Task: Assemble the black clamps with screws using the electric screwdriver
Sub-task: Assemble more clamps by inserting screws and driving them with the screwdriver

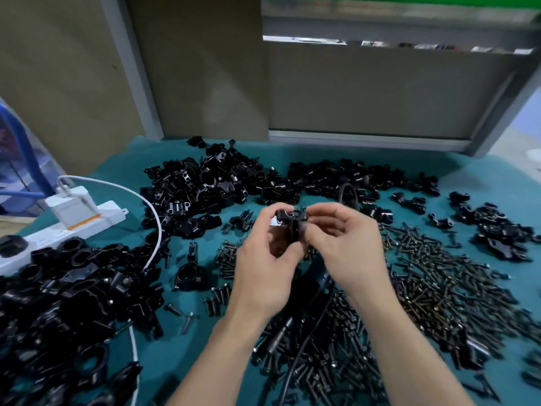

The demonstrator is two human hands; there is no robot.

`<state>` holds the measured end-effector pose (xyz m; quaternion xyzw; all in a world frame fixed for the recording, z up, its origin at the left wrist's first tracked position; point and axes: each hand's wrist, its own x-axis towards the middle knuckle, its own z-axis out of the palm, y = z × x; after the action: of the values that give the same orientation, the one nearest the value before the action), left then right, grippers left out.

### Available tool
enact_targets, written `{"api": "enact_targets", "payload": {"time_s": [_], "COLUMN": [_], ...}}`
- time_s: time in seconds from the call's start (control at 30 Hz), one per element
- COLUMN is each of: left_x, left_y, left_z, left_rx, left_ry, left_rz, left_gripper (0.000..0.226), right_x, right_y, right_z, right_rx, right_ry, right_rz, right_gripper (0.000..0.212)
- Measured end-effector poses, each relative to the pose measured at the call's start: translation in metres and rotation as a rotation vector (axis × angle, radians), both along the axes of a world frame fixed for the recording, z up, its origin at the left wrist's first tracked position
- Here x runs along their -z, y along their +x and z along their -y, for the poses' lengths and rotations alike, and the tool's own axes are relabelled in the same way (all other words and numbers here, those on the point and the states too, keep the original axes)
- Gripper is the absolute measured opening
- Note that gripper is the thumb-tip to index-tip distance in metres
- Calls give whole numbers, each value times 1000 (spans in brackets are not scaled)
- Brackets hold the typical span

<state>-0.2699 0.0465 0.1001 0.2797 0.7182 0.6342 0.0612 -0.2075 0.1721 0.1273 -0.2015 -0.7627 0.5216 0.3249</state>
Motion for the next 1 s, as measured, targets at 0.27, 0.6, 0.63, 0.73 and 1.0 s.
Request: {"api": "enact_targets", "payload": {"time_s": [0.27,0.6,0.63,0.73,1.0], "left_x": [-5,-7,-7,-5,4], "left_y": [11,-5,-6,-5,-12], "left_z": [3,5,4,2,-4], "left_rx": [-266,388,371,325,204], "left_ry": [-198,-63,-85,-38,114], "left_rz": [-406,17,2,66,80], "left_gripper": [46,84,81,68,39], "right_x": [18,16,17,18,17], "right_y": [6,10,9,10,9], "right_z": [17,-2,-1,2,10], "right_rx": [-210,-393,-376,-365,-159], "right_ry": [-7,-251,-208,-141,26], "right_rz": [23,49,61,73,151], "right_gripper": [15,24,24,28,45]}}
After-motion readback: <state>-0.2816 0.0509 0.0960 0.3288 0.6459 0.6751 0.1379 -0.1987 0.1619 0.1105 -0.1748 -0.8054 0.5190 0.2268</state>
